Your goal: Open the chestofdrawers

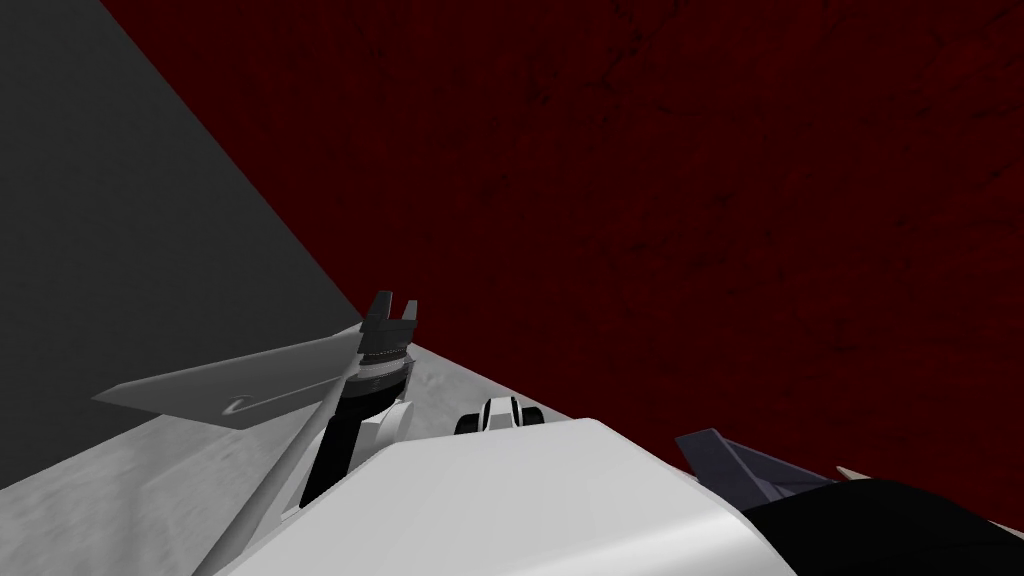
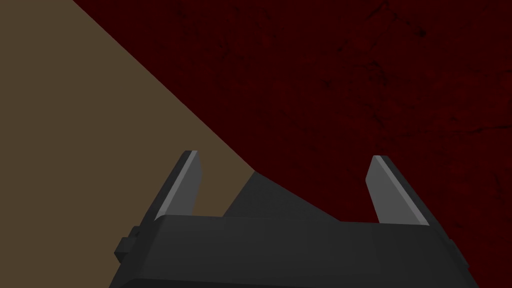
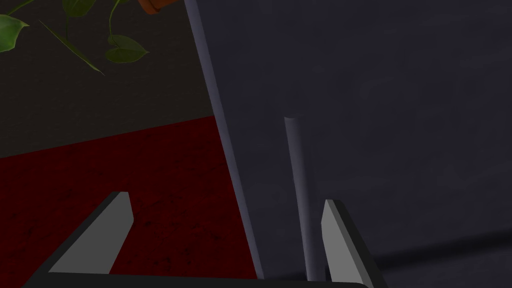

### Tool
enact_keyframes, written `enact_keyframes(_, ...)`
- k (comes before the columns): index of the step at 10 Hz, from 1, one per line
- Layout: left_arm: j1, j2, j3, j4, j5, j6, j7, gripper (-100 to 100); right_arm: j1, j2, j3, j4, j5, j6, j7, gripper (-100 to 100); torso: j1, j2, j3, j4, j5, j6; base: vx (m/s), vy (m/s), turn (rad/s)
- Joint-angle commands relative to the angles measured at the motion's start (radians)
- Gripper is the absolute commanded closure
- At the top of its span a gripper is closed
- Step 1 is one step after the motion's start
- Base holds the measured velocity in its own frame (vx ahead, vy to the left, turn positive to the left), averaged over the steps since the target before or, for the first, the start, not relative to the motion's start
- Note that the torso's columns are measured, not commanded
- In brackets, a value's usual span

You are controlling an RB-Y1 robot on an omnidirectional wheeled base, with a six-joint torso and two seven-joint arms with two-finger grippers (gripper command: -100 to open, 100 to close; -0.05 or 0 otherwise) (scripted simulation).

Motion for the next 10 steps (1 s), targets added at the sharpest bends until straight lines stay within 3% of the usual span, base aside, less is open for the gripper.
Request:
enact_keyframes(1, 0.0, 0.0, 0.0, 0.0, 0.0, 0.0, 0.0, 0, 0.007, -0.047, -0.017, 0.002, -0.018, -0.052, 0.023, -100, 0.002, 0.0, -0.001, 0.0, 0.001, -0.001, 0.015, 0.086, 0.002)
enact_keyframes(2, 0.0, 0.0, 0.0, 0.0, 0.0, 0.0, 0.0, 0, 0.011, -0.064, -0.023, 0.005, -0.024, -0.074, 0.03, -100, 0.004, -0.001, -0.001, 0.0, 0.003, -0.001, 0.017, 0.097, 0.01)
enact_keyframes(4, 0.0, 0.0, 0.0, 0.0, 0.0, 0.0, 0.0, 0, 0.002, -0.051, -0.018, 0.024, -0.021, -0.086, 0.019, -100, 0.005, -0.001, -0.003, -0.001, 0.006, -0.001, 0.004, 0.04, 0.001)
enact_keyframes(5, 0.0, 0.0, 0.0, 0.0, 0.0, 0.0, 0.0, 0, 0.003, -0.05, -0.018, 0.018, -0.022, -0.087, 0.023, 0, 0.004, -0.001, -0.002, -0.001, 0.005, -0.001, 0.0, 0.0, 0.0)
enact_keyframes(10, 0.0, 0.0, 0.0, 0.0, 0.0, 0.0, 0.0, 0, 0.002, -0.042, -0.017, 0.016, -0.023, -0.094, 0.023, 0, 0.001, 0.0, 0.0, 0.0, 0.001, 0.0, 0.0, 0.0, 0.0)
